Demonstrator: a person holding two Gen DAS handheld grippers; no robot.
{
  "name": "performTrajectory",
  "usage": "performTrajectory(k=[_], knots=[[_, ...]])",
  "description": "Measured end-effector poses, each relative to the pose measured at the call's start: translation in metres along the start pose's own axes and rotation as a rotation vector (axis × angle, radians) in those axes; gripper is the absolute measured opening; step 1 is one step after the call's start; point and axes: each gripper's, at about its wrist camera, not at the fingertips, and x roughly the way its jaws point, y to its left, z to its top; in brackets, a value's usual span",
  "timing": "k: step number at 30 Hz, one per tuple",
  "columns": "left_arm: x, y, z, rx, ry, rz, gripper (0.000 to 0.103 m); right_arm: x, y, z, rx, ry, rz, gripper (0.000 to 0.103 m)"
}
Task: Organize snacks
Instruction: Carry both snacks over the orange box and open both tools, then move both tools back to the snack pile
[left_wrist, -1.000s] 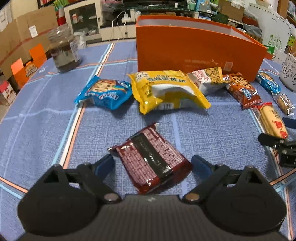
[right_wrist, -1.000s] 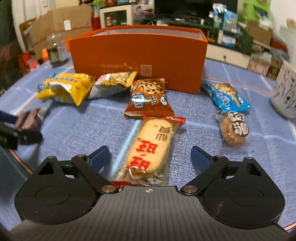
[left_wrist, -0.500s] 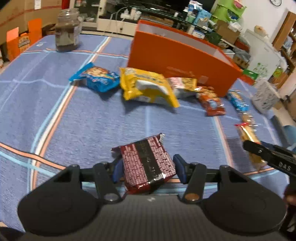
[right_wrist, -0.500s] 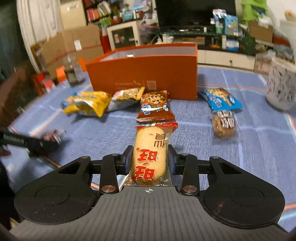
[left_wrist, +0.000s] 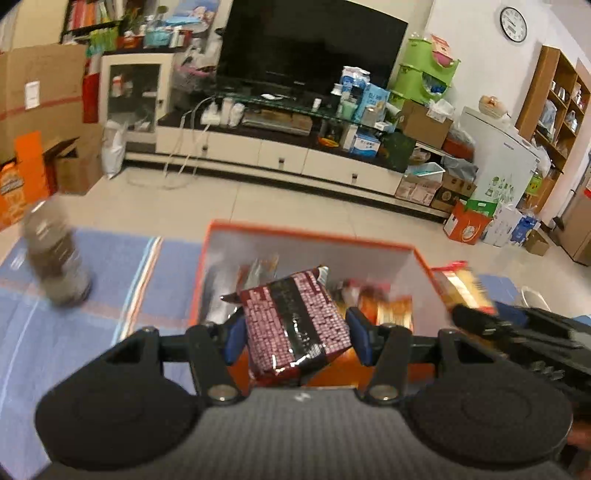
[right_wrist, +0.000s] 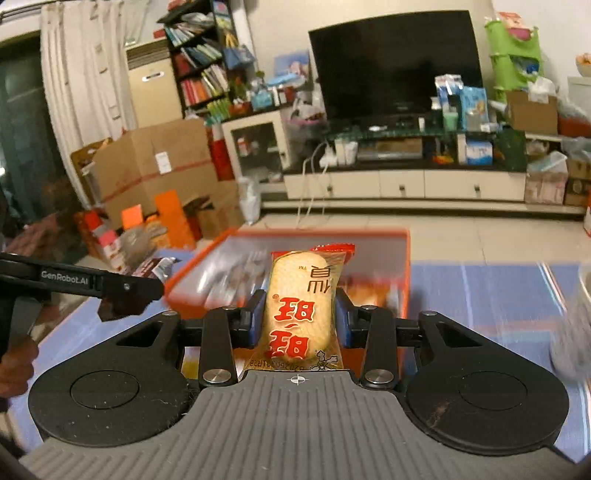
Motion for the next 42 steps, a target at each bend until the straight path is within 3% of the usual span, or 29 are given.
performTrajectory(k=[5, 10, 11, 13, 14, 17, 19, 21, 24, 28, 33, 35, 37, 39, 42], knots=[[0.082, -0.016, 0.026, 0.052, 0.045, 0.005, 0.055, 0.09, -0.02, 0.015, -0.016, 0.094, -0.045, 0.023], [0.143, -0.017, 0.019, 0.071, 0.132, 0.022, 0.057, 0.14, -0.028, 0.0, -0.063, 0.19, -0.066, 0.023], [0.146, -0.016, 0.016, 0.07, 0.141, 0.015, 0.063, 0.143, -0.026, -0.001, -0.081, 0.197, -0.068, 0.025], [0.142, -0.015, 0.009, 0.076, 0.124, 0.023, 0.066, 0.146, -0.018, -0.004, -0.119, 0.204, -0.065, 0.044], [0.136, -0.014, 0.009, 0.085, 0.109, 0.028, 0.07, 0.146, -0.014, -0.005, -0.132, 0.196, -0.08, 0.045], [0.105, -0.015, 0.01, 0.103, 0.039, 0.035, 0.079, 0.13, -0.008, -0.002, -0.12, 0.152, -0.084, 0.057], [0.072, -0.016, 0.012, 0.105, -0.031, 0.031, 0.083, 0.107, -0.005, 0.003, -0.103, 0.097, -0.103, 0.077], [0.036, -0.017, 0.01, 0.096, -0.087, 0.026, 0.097, 0.074, 0.0, 0.006, -0.094, 0.027, -0.115, 0.083], [-0.011, -0.015, -0.008, 0.078, -0.131, 0.008, 0.098, 0.028, 0.006, -0.003, -0.048, -0.037, -0.108, 0.096], [-0.046, 0.0, -0.053, 0.05, -0.1, 0.034, 0.098, -0.019, 0.011, -0.04, 0.011, -0.023, -0.091, 0.096], [-0.042, 0.031, -0.112, 0.02, -0.007, 0.119, 0.098, -0.047, -0.001, -0.102, 0.136, 0.054, -0.081, 0.096], [-0.033, 0.035, -0.116, 0.006, 0.038, 0.17, 0.098, -0.045, -0.008, -0.113, 0.159, 0.106, -0.062, 0.096], [-0.029, 0.035, -0.111, 0.036, 0.021, 0.161, 0.098, -0.048, -0.012, -0.121, 0.129, 0.111, -0.073, 0.096], [-0.023, 0.032, -0.108, 0.083, -0.009, 0.201, 0.098, -0.051, -0.022, -0.126, 0.118, 0.114, -0.105, 0.096], [0.002, 0.031, -0.103, 0.139, -0.008, 0.201, 0.098, -0.054, -0.042, -0.132, 0.181, 0.123, -0.122, 0.096]])
